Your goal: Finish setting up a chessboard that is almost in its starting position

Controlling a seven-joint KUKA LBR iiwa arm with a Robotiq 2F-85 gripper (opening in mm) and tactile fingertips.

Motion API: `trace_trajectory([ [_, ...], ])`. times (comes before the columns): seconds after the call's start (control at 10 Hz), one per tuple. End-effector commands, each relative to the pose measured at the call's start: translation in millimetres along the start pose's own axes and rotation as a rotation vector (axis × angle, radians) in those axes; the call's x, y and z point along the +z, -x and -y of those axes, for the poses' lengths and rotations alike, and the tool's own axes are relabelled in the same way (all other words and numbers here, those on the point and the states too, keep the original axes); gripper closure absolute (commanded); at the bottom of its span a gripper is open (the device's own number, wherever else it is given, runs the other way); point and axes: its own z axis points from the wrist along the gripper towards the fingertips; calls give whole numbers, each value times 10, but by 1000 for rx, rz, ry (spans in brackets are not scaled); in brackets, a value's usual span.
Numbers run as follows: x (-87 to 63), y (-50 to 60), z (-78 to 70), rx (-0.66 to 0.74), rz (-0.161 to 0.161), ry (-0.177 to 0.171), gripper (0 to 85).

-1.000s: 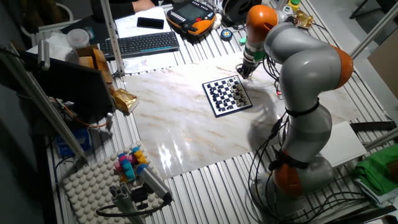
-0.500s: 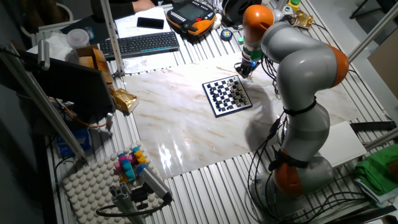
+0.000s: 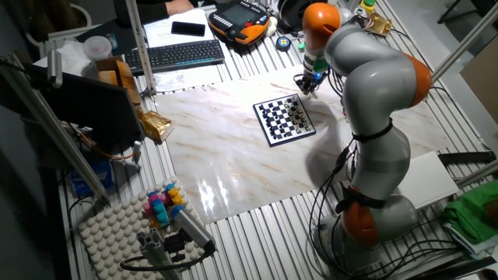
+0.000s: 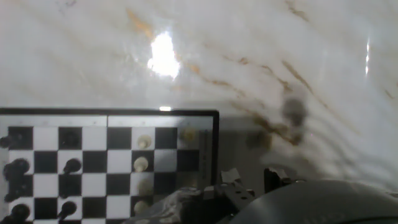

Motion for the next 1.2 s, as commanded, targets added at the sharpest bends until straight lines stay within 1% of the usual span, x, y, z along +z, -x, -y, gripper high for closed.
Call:
trace_trajectory([
  [0.0, 45, 38, 33, -8, 5, 1, 533],
  [0.1, 121, 79, 100, -15, 13, 21, 533],
  [0.3, 206, 113, 165, -20, 17, 30, 527],
  [0.6, 335, 126, 221, -17, 26, 35, 523],
  [0.9, 506, 170, 278, -23, 38, 51, 517],
  [1.1, 584, 187, 284, -23, 43, 60, 517],
])
